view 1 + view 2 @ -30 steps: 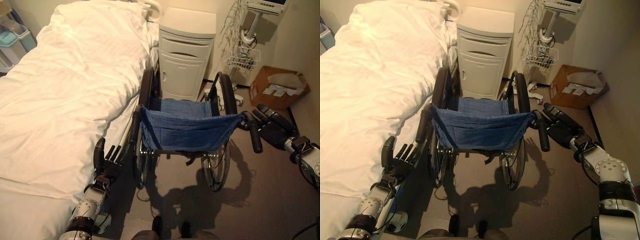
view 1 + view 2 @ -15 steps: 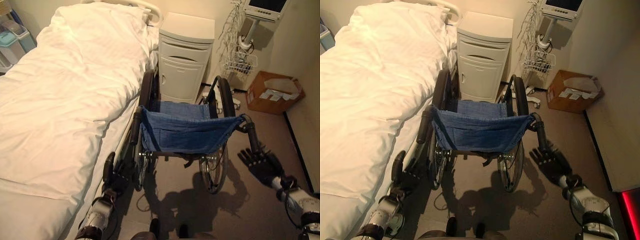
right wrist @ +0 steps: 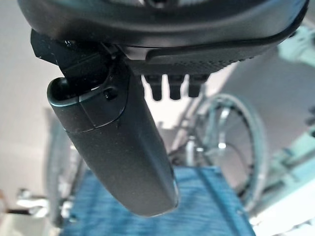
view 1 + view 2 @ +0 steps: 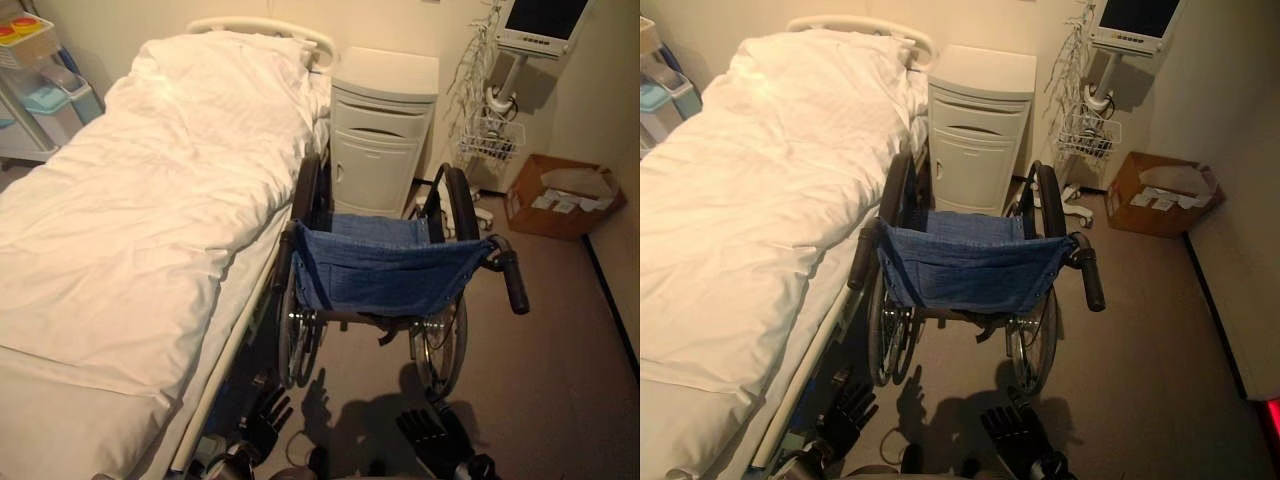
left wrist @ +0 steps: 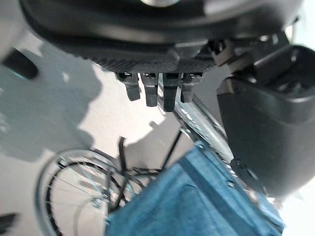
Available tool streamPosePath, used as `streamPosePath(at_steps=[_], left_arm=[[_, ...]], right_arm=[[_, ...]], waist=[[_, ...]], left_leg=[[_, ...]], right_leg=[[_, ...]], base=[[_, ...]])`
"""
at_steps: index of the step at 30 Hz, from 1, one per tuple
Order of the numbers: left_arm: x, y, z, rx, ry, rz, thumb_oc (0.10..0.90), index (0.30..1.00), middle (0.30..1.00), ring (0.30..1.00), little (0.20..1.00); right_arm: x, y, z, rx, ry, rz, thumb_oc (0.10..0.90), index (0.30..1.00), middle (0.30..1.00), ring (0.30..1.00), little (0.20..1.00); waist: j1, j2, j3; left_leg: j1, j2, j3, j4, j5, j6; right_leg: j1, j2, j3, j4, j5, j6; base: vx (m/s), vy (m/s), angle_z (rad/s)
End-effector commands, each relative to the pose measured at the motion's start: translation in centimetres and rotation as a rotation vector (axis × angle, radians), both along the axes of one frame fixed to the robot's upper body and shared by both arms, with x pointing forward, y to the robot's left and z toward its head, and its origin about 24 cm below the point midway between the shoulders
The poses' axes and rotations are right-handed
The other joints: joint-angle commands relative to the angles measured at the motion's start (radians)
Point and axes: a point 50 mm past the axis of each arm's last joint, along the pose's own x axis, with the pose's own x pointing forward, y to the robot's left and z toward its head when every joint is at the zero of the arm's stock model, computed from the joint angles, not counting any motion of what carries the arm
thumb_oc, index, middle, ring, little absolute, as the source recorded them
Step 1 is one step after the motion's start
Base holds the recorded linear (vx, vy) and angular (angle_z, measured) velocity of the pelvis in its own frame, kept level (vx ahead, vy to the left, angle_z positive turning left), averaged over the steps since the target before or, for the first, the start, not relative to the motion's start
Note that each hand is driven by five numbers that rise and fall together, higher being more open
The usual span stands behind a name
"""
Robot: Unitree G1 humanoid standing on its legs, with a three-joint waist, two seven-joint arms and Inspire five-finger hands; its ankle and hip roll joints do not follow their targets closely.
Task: Push the wheelchair next to the bed
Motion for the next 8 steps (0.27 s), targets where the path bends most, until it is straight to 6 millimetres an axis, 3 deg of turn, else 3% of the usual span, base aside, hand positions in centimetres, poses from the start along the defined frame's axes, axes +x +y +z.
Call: streamPosePath(at_steps=[1,5,8], left_arm=[[1.6,-0.9,0.5,0.062,-0.073,-0.106,0.8,0.9,0.9,0.9,0.9],[1.4,-2.1,0.5,0.089,-0.117,-0.198,0.8,0.9,0.9,0.9,0.9],[1.7,-2.4,0.7,0.089,-0.154,-0.207,0.8,0.9,0.9,0.9,0.9]], right_arm=[[2.4,-0.2,1.0,-0.008,-0.153,0.056,0.8,0.9,0.9,0.9,0.9],[1.6,2.7,0.7,-0.009,-0.177,0.262,0.8,0.9,0.9,0.9,0.9],[1.3,3.4,0.7,-0.001,-0.195,0.327,0.8,0.9,0.9,0.9,0.9]], waist=[[0.022,0.017,-0.011],[0.009,0.034,-0.006],[0.007,0.037,-0.004]], left_leg=[[0.032,0.003,0.028,0.038,-0.093,-0.009],[0.026,-0.001,0.03,0.039,-0.086,-0.011],[0.023,-0.003,0.03,0.039,-0.084,-0.011]], right_leg=[[-0.089,-0.028,-0.021,0.134,0.035,0.045],[-0.091,-0.027,-0.019,0.133,0.03,0.038],[-0.093,-0.026,-0.018,0.133,0.028,0.036]], base=[[0.01,0.03,0.03],[0.0,0.066,0.01],[-0.01,0.028,0.0]])
